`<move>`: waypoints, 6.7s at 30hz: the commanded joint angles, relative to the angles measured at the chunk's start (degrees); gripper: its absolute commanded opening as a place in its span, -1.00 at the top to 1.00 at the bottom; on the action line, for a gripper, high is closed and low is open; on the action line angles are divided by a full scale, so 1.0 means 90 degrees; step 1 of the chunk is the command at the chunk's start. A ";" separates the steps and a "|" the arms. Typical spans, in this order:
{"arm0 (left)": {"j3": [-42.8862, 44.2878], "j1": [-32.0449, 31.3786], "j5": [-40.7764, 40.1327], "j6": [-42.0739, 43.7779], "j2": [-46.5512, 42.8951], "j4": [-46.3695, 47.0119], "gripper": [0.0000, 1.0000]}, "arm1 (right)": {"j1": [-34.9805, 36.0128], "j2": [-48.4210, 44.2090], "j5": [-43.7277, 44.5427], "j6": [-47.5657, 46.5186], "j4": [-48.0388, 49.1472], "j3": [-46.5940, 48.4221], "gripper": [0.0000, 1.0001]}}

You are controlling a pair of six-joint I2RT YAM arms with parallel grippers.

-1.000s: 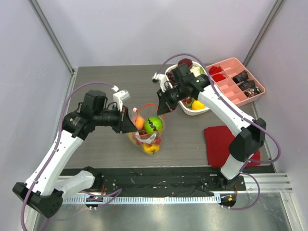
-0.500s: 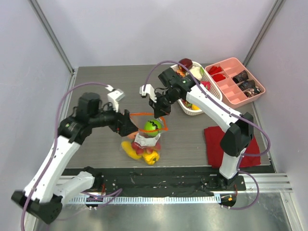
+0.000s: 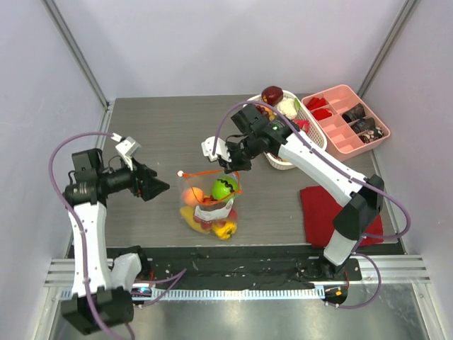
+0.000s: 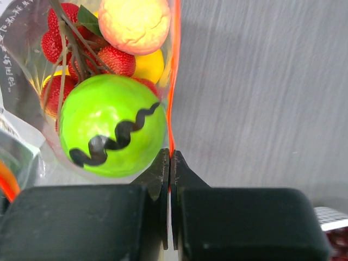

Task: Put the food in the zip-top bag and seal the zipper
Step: Adjust the zipper food storage bag at the center of the board, then zip the zipper food storage bag at the center of the board.

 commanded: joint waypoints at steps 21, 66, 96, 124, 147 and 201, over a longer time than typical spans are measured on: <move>-0.0578 0.0266 0.3373 0.8319 0.1807 -0.4142 -0.37 | 0.0358 -0.0243 0.0090 -0.0849 0.0733 0.0175 0.98; 0.0603 -0.0585 0.2973 0.7382 0.2403 -0.4875 1.00 | 0.0543 -0.0048 -0.0740 0.3689 0.2050 0.1367 -0.53; 0.0955 -0.0643 0.2739 0.7802 0.2296 -0.4846 0.99 | 0.1550 0.0626 -0.0105 0.2726 0.3272 0.0605 0.41; 0.1180 -0.0292 0.2729 0.7724 0.2110 -0.4875 1.00 | 0.0593 -0.0360 0.0422 0.2071 0.2296 -0.0635 0.98; 0.1444 -0.0028 0.2612 0.7509 0.2198 -0.4846 1.00 | -0.0803 -0.1347 0.0578 0.0968 0.1036 -0.1612 0.99; 0.1600 -0.0321 0.2465 0.7246 0.2481 -0.4699 1.00 | 0.0798 0.0841 0.0530 0.1931 0.1085 0.1141 0.98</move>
